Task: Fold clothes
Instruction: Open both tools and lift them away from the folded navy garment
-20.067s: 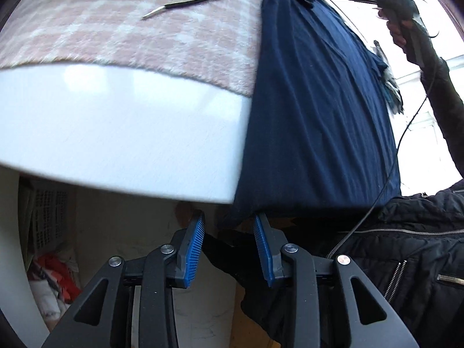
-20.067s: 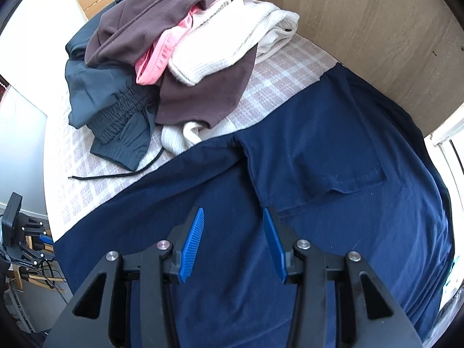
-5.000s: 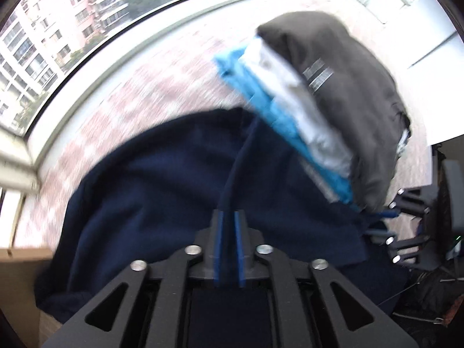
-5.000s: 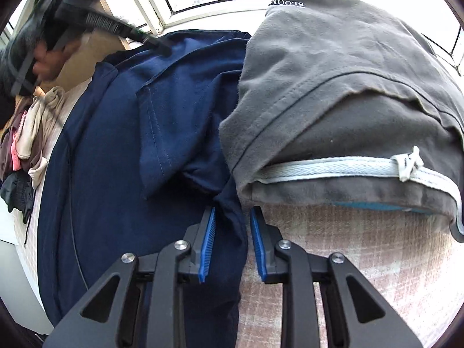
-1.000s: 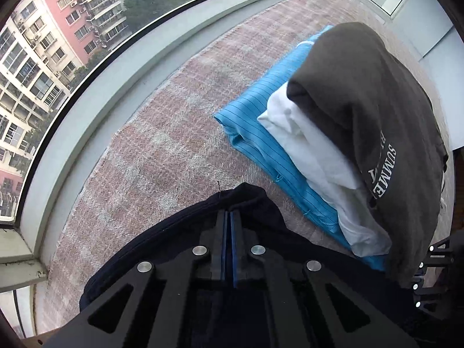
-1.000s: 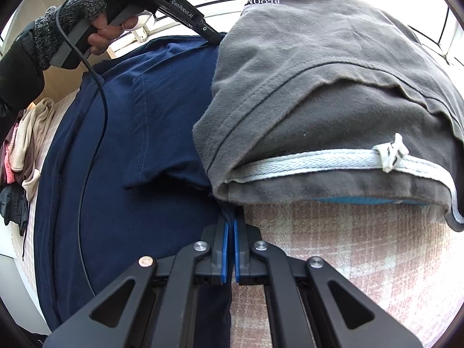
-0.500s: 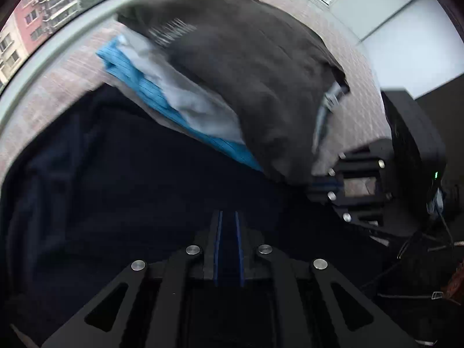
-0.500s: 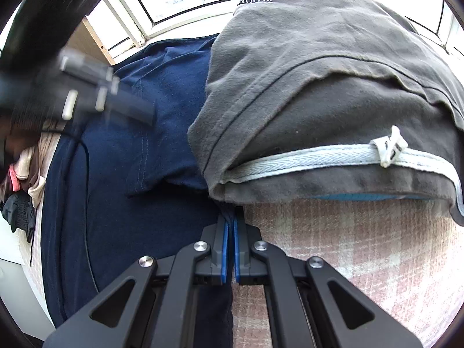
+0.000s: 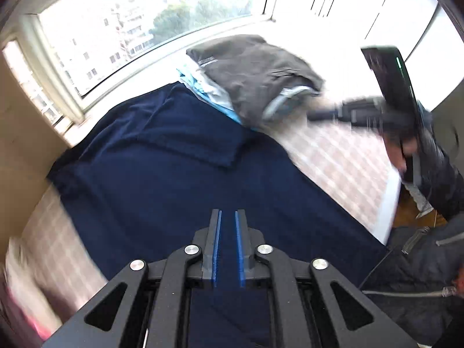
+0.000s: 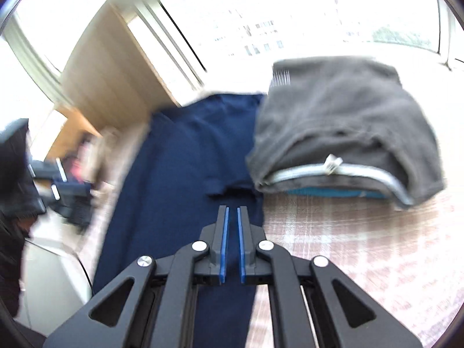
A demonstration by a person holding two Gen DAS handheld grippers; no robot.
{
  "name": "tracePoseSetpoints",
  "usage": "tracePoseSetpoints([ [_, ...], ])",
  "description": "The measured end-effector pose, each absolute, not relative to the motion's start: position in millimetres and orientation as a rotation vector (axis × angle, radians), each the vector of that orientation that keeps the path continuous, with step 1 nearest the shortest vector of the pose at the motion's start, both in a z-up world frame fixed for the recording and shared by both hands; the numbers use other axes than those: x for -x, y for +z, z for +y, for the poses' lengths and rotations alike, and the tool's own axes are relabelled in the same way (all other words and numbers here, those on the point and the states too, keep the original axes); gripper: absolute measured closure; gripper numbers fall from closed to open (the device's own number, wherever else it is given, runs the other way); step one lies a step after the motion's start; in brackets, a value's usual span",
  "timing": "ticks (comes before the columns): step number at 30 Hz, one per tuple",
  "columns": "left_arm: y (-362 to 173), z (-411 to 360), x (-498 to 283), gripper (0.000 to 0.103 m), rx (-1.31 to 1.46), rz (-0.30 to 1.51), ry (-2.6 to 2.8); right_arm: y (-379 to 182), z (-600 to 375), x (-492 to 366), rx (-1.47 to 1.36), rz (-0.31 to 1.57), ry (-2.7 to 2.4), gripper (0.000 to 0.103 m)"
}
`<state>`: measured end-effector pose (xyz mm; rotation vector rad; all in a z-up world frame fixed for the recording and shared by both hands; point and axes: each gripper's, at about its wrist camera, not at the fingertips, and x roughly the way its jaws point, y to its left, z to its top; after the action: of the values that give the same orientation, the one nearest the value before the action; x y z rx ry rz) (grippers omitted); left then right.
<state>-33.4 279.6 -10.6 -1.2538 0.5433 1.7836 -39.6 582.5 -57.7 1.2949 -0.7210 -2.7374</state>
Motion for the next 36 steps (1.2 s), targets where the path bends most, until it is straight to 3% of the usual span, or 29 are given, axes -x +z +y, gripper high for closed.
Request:
tracePoseSetpoints([
  [2,-11,266,1,0.089,1.249,0.521,1.821,-30,588,14,-1.232,-0.691,-2.788,0.081],
  [4,-15,264,-36,0.089,1.254,0.471,1.839,-12,589,-8,-1.223,-0.612,-2.858,0.077],
  [9,-66,329,-141,0.087,1.254,0.435,1.775,5,598,-57,-1.273,-0.606,-2.939,0.076],
  [12,-91,364,-189,0.086,1.27,0.308,1.663,6,597,-91,-1.3,-0.652,-2.971,0.076],
  [17,-138,415,-222,0.085,1.304,0.302,1.607,7,583,-145,-1.318,-0.655,-3.008,0.076],
  [28,-163,500,-236,0.085,1.145,0.534,1.712,-9,568,-222,-1.31,-0.79,-2.987,0.076],
  [36,-179,529,-253,0.081,1.024,0.794,1.755,0,572,-199,-1.316,-0.76,-2.935,0.076],
])
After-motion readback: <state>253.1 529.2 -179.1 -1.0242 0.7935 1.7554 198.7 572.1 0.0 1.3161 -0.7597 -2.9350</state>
